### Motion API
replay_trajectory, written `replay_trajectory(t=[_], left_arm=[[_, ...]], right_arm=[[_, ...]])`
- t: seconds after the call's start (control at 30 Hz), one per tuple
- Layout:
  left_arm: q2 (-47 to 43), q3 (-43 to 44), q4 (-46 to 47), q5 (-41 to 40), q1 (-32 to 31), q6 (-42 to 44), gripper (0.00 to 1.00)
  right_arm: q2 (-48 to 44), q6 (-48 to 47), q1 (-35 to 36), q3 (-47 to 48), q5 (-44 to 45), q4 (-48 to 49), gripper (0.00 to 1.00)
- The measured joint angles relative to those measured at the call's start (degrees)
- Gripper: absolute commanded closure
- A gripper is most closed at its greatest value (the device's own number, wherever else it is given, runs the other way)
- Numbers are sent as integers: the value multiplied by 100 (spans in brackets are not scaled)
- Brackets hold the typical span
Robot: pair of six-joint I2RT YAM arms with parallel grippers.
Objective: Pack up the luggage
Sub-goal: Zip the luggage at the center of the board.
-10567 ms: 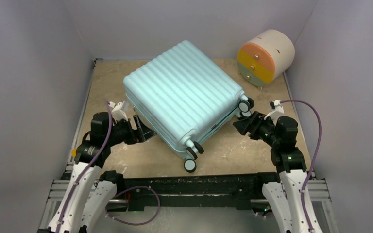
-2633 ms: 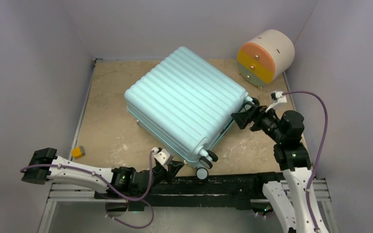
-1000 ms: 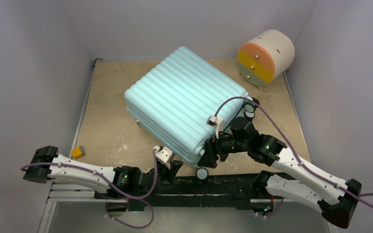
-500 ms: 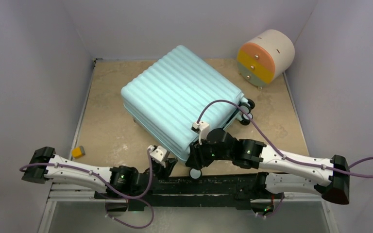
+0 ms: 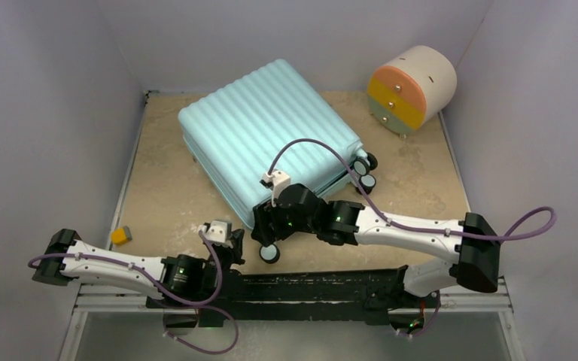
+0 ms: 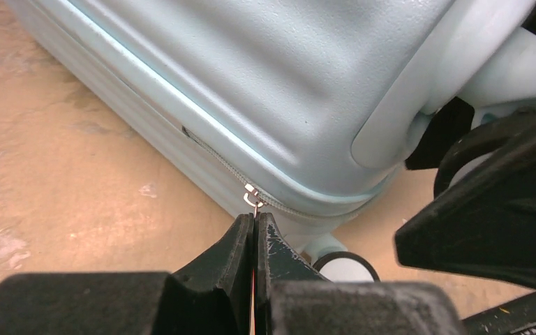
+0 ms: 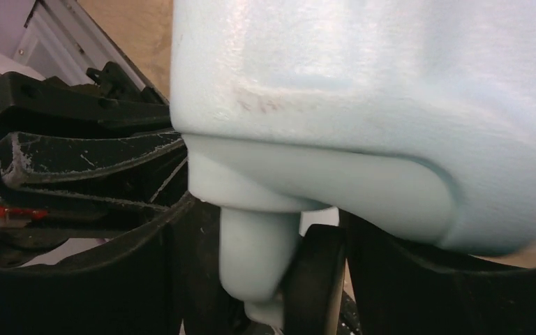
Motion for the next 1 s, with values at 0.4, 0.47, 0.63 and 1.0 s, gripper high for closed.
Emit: replay_trajectory(t=[0.4, 0.47, 0.63, 1.0], left_arm=[[638, 345, -1147, -299, -4, -1226, 100], [702, 363, -1174, -315, -4, -1274, 100], [560, 361, -960, -197, -2, -844, 100], [-577, -142, 505, 1040, 789, 1233, 100]], right_arm=[[-1784, -789, -715, -35, 402, -492, 10], [-2162, -817, -1281, -103, 501, -608, 11], [-2516, -944, -2680, -245, 922, -933, 11], [-2170, -1370, -4833, -1185, 387, -612, 8]])
